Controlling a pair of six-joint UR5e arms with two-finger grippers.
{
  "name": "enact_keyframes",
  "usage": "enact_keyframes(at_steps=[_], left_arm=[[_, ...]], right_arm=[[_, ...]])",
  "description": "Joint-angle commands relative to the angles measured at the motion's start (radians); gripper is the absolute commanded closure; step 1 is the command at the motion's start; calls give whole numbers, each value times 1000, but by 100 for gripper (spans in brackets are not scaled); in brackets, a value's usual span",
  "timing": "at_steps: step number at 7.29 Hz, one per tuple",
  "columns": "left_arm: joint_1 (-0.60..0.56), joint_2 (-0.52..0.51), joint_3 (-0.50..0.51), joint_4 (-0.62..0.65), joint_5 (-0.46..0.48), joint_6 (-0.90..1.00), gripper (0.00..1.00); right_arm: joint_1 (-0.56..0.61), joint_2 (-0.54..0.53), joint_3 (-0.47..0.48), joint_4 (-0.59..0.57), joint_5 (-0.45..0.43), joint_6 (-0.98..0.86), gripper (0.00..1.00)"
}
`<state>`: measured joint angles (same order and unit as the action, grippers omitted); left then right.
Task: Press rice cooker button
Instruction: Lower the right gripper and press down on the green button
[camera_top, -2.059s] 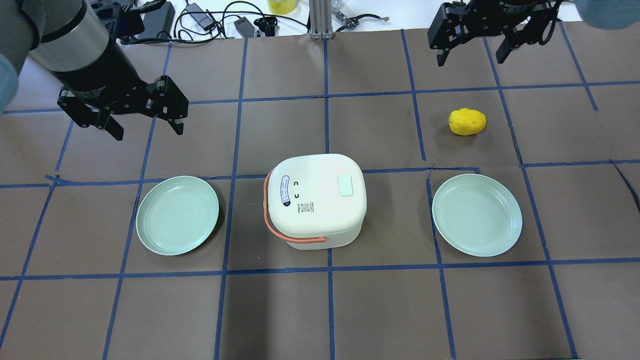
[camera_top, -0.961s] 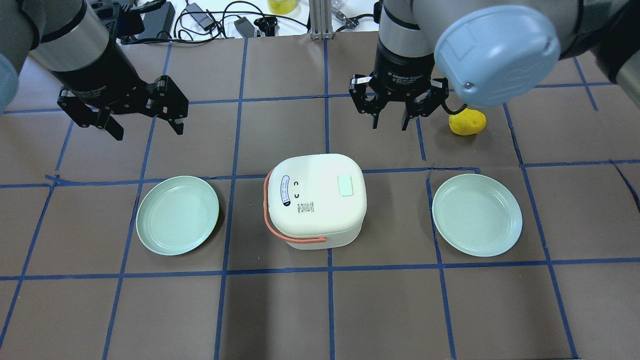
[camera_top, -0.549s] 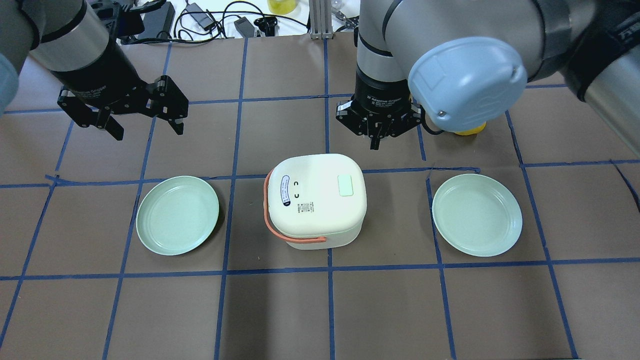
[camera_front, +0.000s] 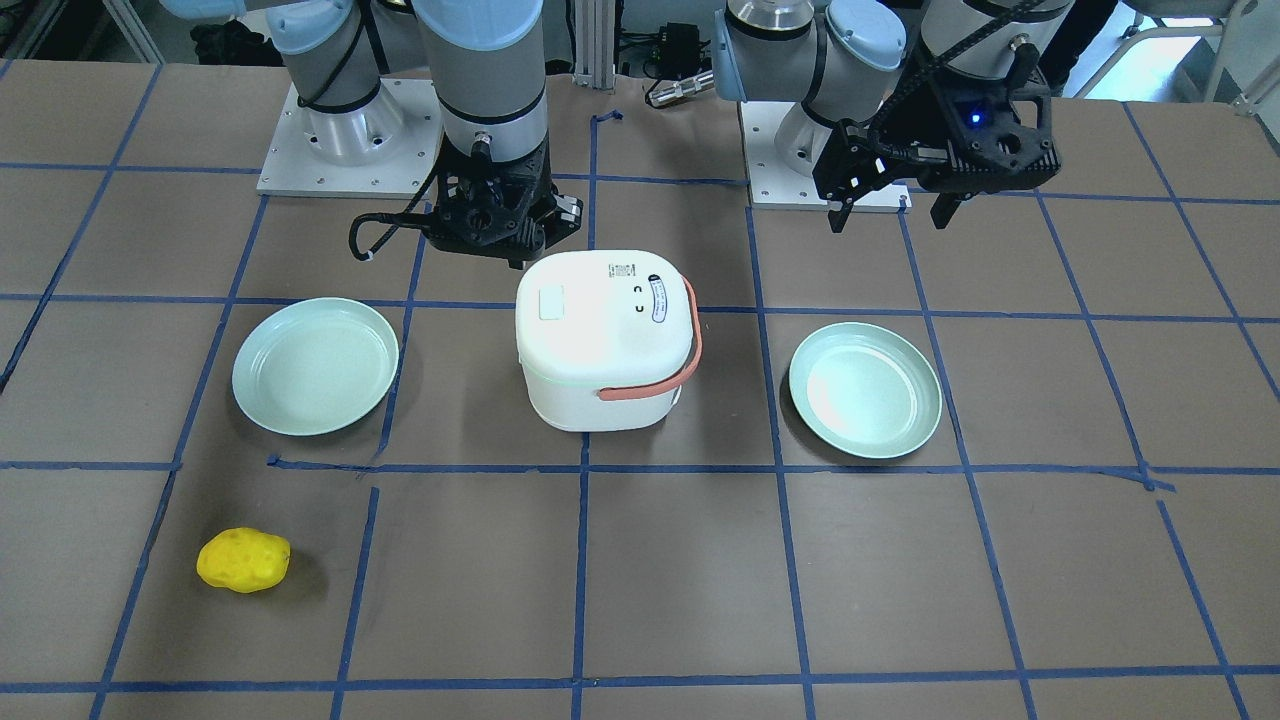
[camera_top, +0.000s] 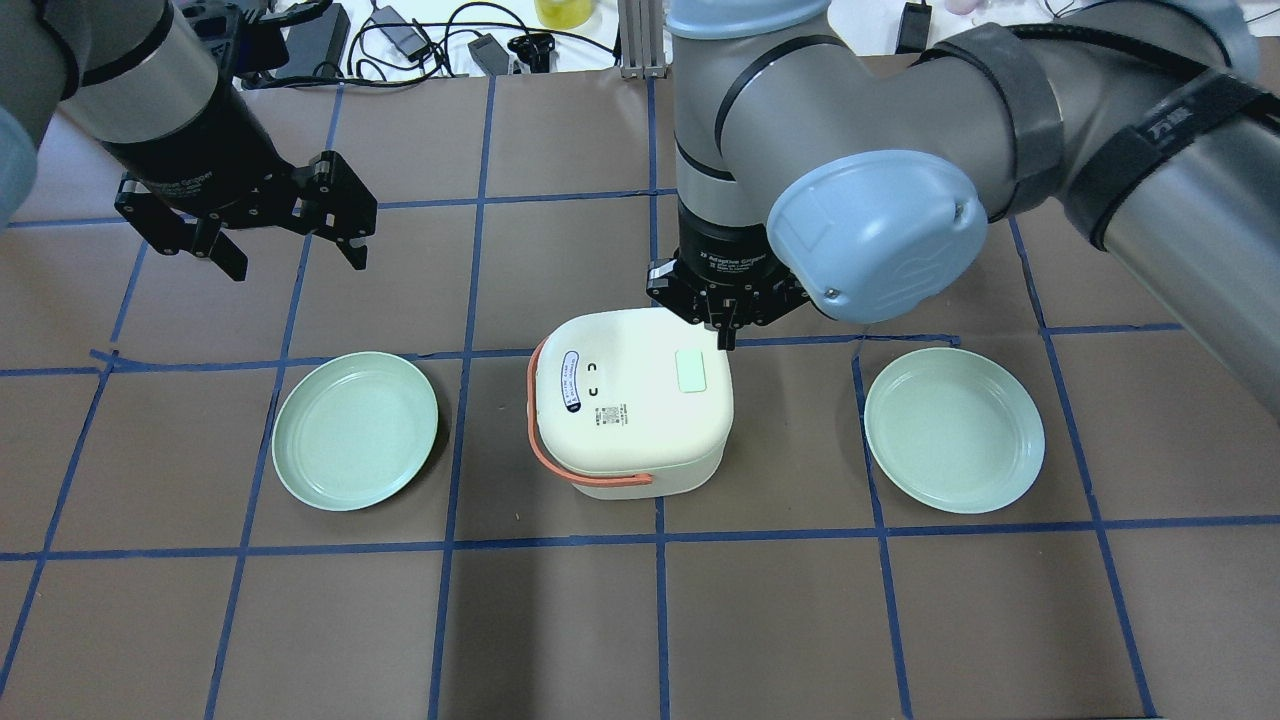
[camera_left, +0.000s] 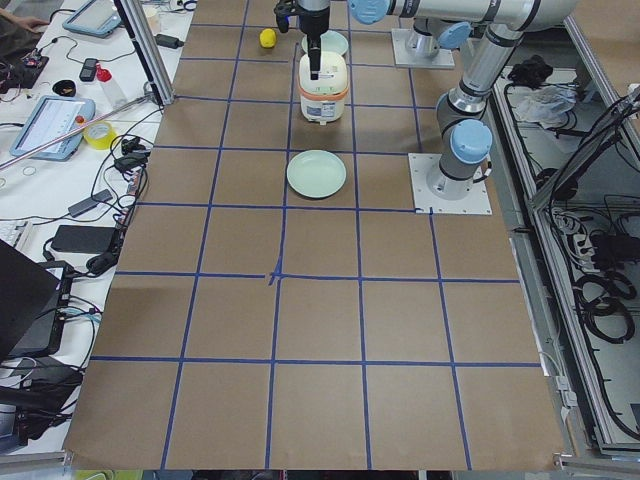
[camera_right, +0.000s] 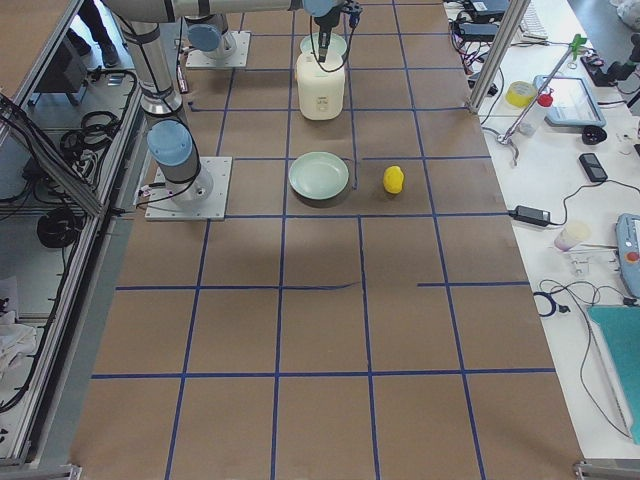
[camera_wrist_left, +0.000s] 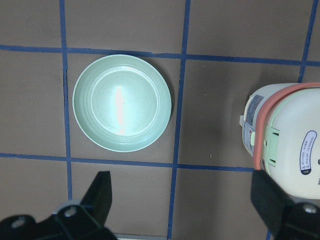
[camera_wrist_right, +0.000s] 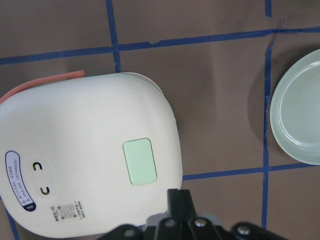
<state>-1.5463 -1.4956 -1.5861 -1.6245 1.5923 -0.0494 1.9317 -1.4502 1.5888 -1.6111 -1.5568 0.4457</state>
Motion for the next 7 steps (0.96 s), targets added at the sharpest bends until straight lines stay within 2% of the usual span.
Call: enact_keyframes(at_steps=[1, 3, 7], left_arm=[[0, 0, 0, 0, 0, 0, 0], [0, 0, 0, 0, 0, 0, 0], [0, 0, 0, 0, 0, 0, 0]], right_arm=[[30, 22, 31, -65, 1, 1, 100], [21, 33, 88, -230, 1, -11, 100], [21, 33, 125, -243, 1, -4, 100]])
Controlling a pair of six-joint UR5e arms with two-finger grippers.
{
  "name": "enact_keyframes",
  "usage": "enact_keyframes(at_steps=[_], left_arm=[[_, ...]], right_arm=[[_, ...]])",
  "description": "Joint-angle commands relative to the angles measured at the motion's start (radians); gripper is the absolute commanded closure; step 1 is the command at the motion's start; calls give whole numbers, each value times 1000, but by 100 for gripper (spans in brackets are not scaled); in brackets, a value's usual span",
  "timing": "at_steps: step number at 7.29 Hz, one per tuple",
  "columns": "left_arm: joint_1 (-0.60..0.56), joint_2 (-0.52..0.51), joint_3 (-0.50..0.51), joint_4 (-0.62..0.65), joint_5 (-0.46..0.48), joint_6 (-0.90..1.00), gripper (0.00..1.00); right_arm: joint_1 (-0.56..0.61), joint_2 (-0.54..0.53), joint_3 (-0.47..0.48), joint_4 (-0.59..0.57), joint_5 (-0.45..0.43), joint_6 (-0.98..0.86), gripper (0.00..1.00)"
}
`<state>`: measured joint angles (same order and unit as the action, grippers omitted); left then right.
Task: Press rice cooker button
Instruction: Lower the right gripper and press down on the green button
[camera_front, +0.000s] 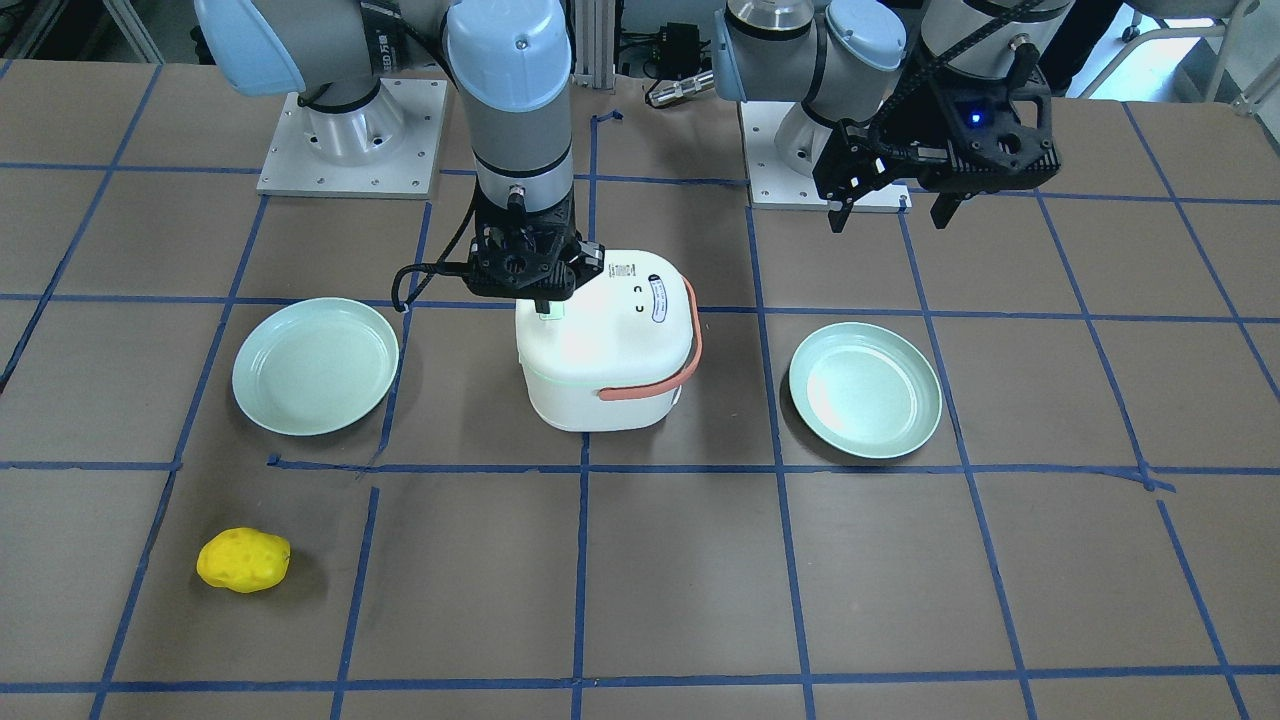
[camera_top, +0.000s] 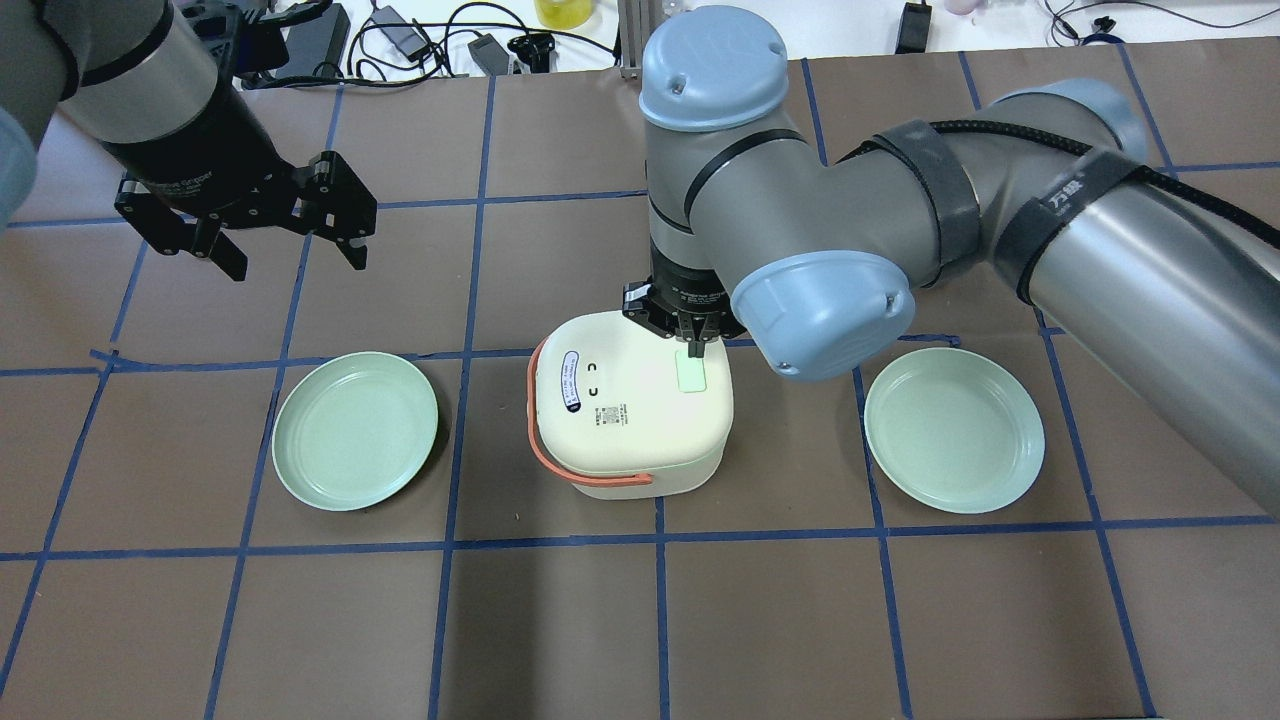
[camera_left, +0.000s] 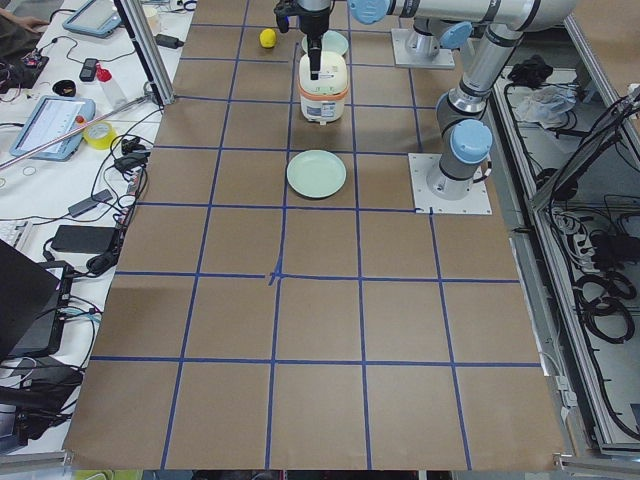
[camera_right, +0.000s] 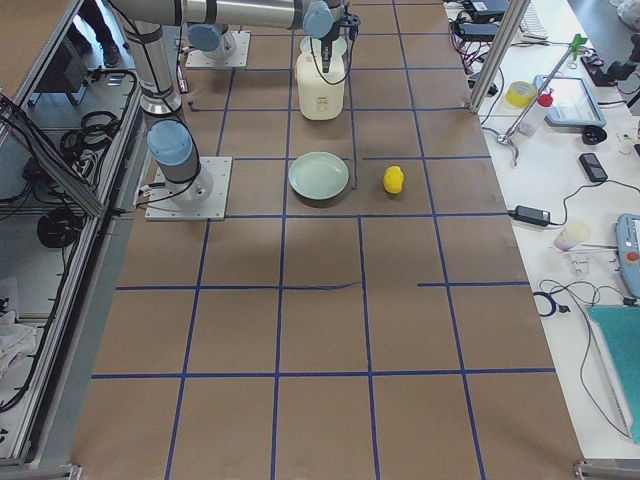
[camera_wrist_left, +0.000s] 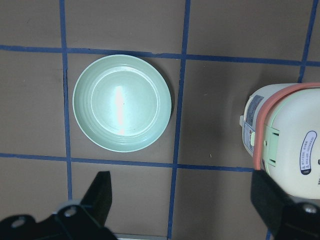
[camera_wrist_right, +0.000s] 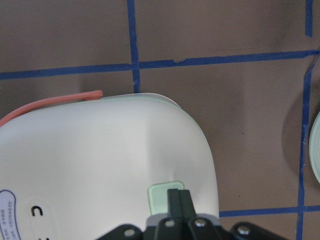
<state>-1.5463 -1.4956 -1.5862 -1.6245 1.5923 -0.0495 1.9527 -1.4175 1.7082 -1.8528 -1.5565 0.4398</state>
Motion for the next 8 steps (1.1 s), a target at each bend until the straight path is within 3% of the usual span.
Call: enact_keyframes(at_steps=[1, 7, 8], left_arm=[[0, 0, 0, 0, 0, 0, 0], [0, 0, 0, 0, 0, -1, 0], [0, 0, 0, 0, 0, 0, 0]], right_arm=[[0, 5, 5, 1, 1, 2, 100], [0, 19, 4, 4, 0, -4, 100], [0, 17, -18, 4, 1, -4, 85]])
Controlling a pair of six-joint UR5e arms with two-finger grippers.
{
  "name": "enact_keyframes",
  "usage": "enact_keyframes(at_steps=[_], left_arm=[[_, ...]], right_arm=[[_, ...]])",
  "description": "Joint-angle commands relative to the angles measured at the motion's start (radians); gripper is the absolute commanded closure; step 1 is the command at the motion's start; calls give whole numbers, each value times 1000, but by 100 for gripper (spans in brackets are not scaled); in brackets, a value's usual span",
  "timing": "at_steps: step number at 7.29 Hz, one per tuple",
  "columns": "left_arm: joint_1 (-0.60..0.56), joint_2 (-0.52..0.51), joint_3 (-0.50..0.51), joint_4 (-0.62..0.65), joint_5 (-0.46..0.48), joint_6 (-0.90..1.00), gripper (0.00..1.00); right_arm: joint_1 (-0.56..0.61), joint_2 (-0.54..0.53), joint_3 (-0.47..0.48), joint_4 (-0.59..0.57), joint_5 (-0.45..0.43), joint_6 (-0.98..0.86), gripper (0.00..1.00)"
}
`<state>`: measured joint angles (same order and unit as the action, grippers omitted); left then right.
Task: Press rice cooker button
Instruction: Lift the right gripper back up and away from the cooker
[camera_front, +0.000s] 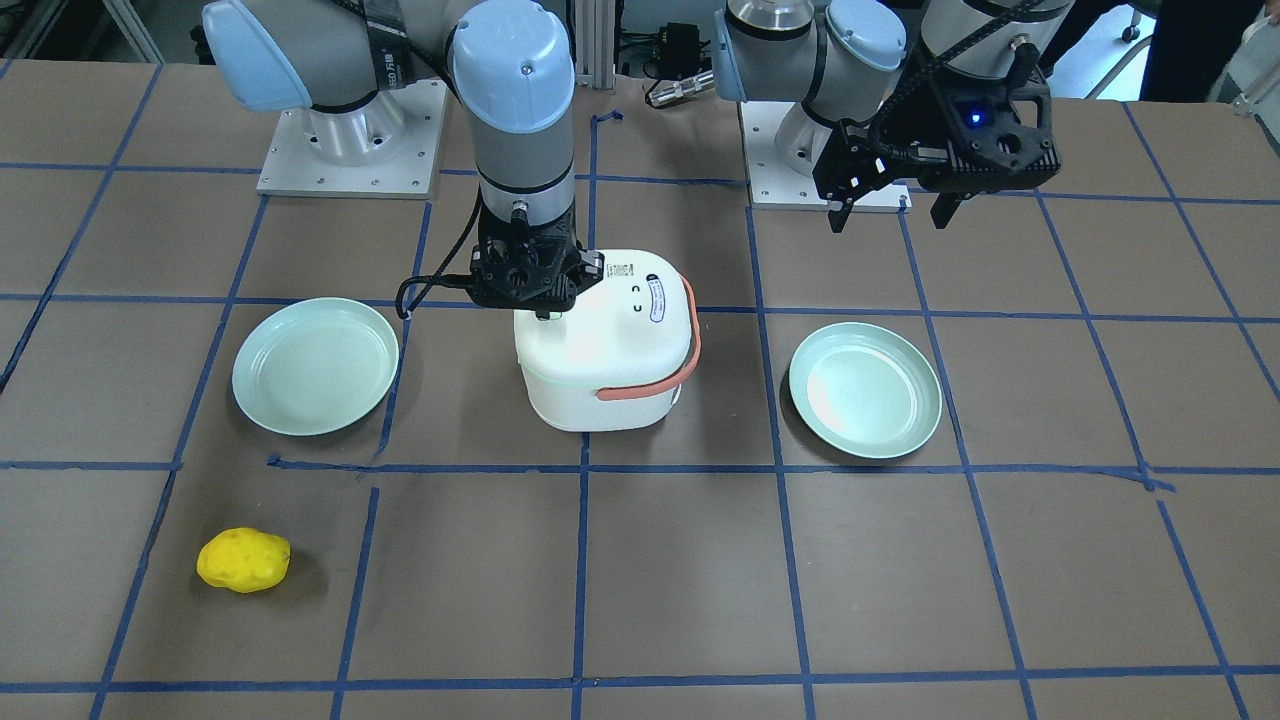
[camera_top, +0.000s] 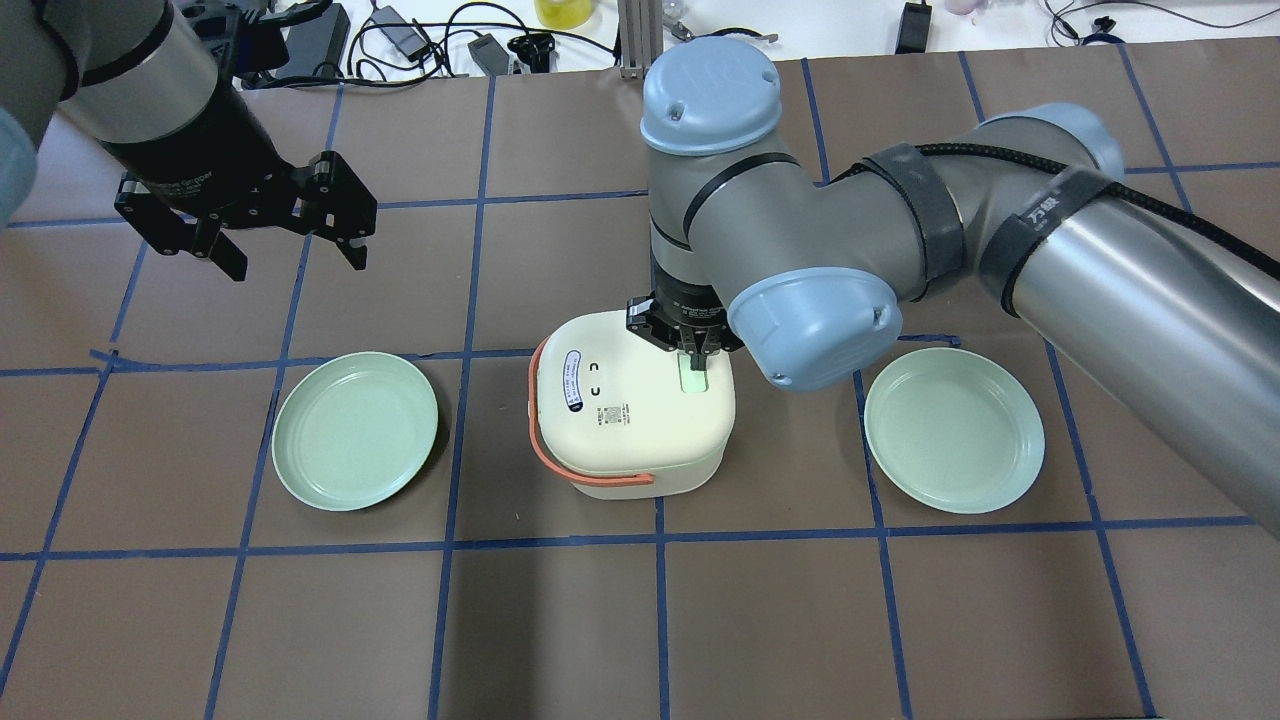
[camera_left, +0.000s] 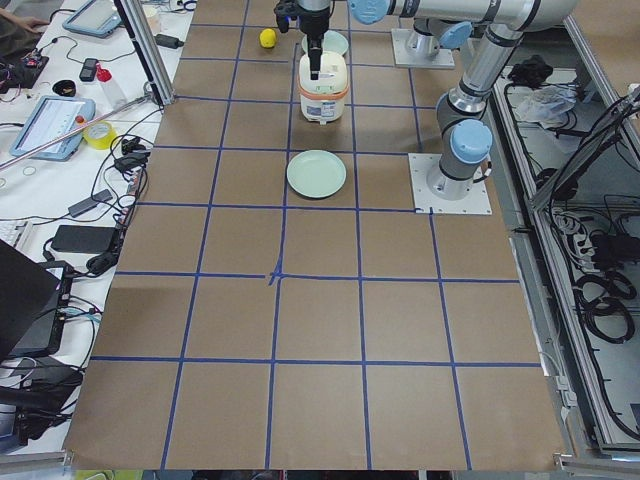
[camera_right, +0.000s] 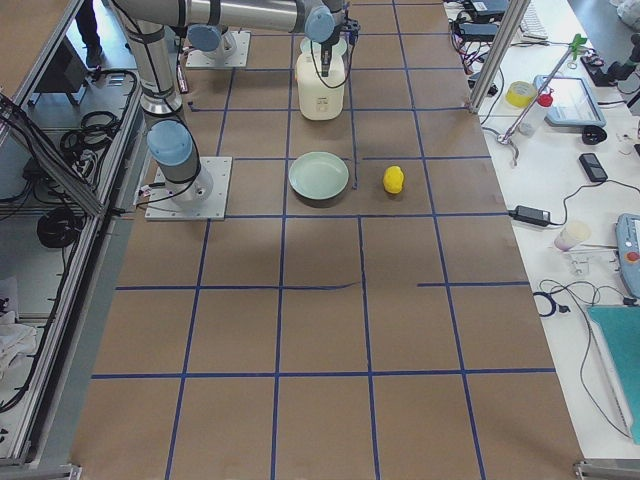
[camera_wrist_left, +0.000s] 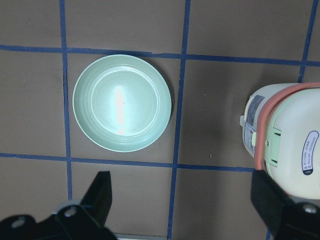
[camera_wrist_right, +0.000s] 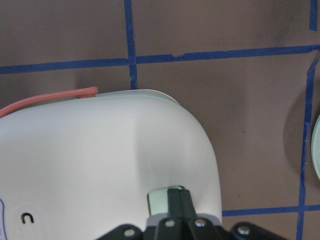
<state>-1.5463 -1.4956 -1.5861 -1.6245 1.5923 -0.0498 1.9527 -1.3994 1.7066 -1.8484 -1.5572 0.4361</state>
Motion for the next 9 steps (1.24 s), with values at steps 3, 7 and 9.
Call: enact_keyframes(at_steps=[3, 7, 9], left_arm=[[0, 0, 0, 0, 0, -1, 0], [0, 0, 0, 0, 0, 1, 0], [0, 0, 0, 0, 0, 1, 0]], right_arm=[[-20, -41, -117, 67, -17, -2, 0], [-200, -58, -303, 287, -35, -207, 0], [-291, -79, -315, 285, -37, -337, 0]])
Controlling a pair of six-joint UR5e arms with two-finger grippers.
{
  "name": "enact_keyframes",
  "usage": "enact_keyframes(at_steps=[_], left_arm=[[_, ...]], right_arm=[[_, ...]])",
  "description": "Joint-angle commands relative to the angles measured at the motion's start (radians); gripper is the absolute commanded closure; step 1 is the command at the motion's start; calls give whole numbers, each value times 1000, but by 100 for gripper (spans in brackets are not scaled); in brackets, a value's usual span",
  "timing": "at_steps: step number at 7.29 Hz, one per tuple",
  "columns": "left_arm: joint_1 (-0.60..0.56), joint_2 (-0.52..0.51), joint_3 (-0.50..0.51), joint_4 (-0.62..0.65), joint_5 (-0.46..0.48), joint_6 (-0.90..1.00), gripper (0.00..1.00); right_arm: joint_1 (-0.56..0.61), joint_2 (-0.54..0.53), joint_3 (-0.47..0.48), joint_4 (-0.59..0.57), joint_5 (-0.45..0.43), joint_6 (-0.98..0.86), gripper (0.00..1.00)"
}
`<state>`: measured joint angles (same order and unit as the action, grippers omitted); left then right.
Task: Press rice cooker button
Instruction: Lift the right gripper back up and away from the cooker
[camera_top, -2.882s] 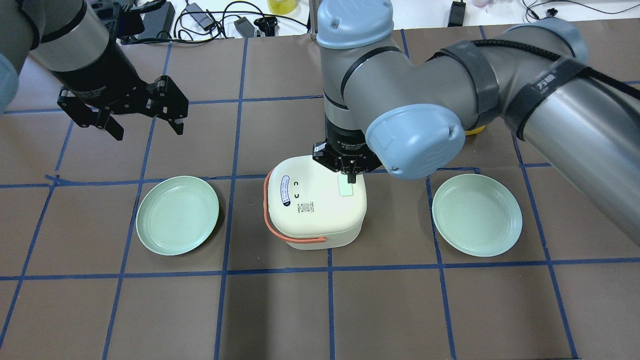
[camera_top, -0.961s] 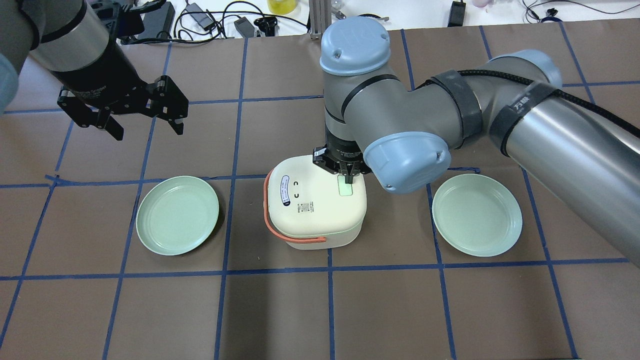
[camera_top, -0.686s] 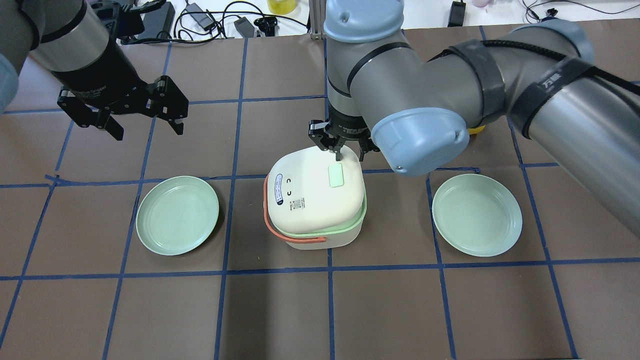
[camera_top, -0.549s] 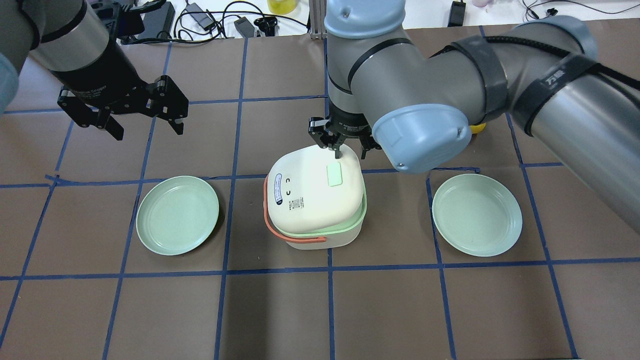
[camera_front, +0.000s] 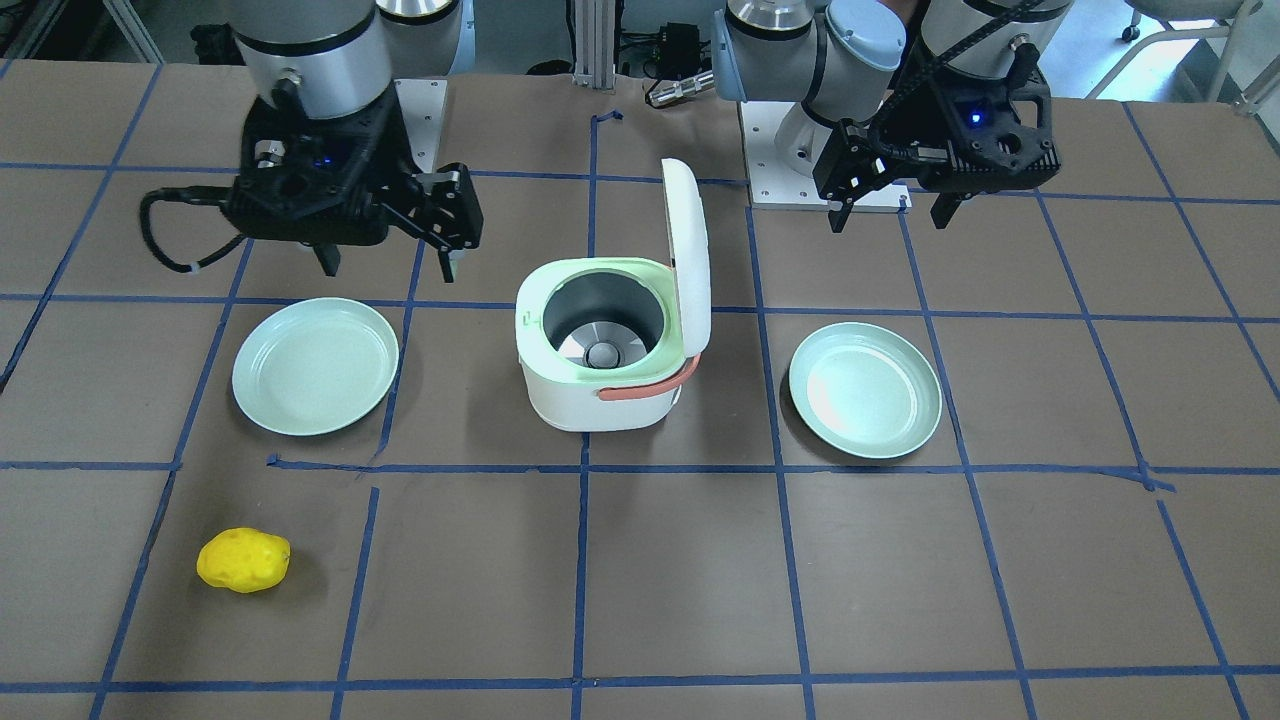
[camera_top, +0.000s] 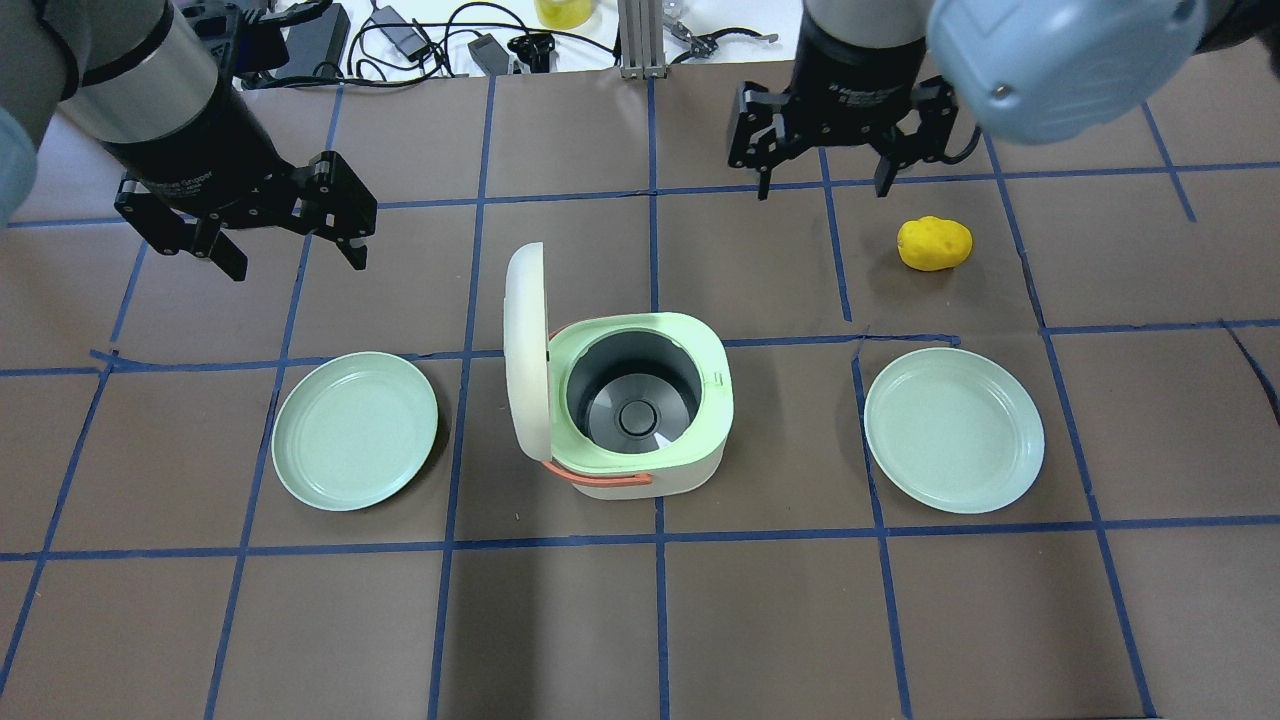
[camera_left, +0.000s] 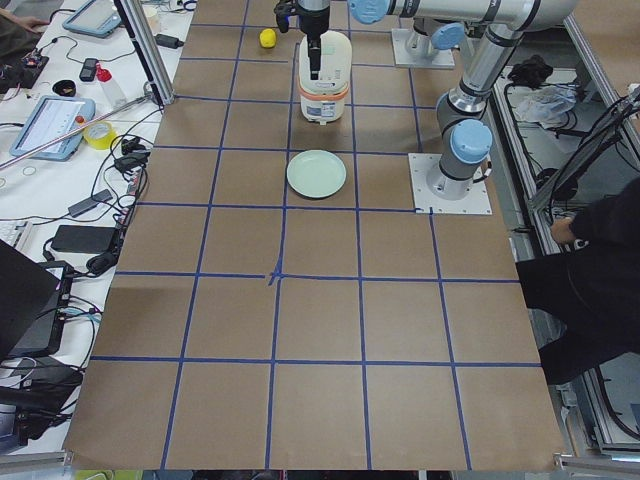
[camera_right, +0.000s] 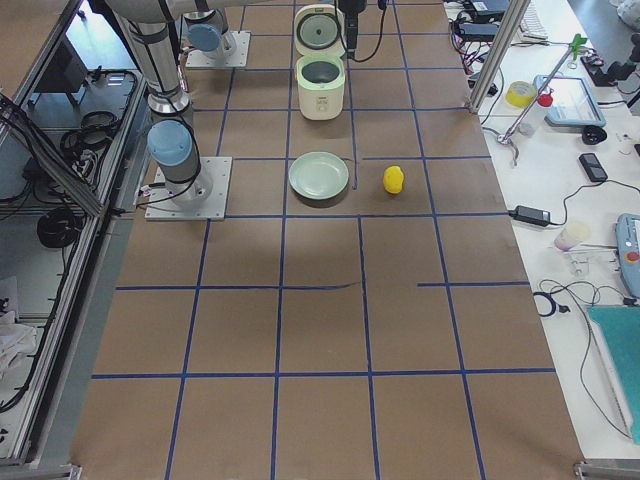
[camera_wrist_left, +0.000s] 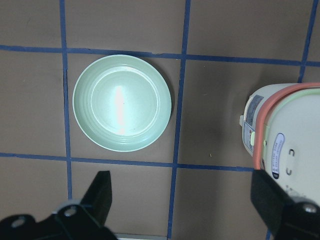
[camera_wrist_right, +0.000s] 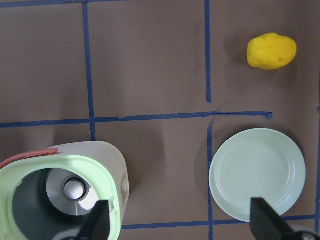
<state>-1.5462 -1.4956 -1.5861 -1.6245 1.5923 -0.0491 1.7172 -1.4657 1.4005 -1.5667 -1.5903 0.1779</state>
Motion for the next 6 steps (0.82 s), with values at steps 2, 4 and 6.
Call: enact_keyframes(at_steps=[2, 4, 6], left_arm=[[0, 0, 0, 0, 0, 0, 0], [0, 0, 2, 0, 0, 0, 0], [0, 0, 0, 0, 0, -1, 0]], right_arm=[[-77, -13, -11, -7, -3, -89, 0], [-77, -13, -9, -19, -3, -84, 0], [-77, -13, -8, -41, -5, -78, 0]])
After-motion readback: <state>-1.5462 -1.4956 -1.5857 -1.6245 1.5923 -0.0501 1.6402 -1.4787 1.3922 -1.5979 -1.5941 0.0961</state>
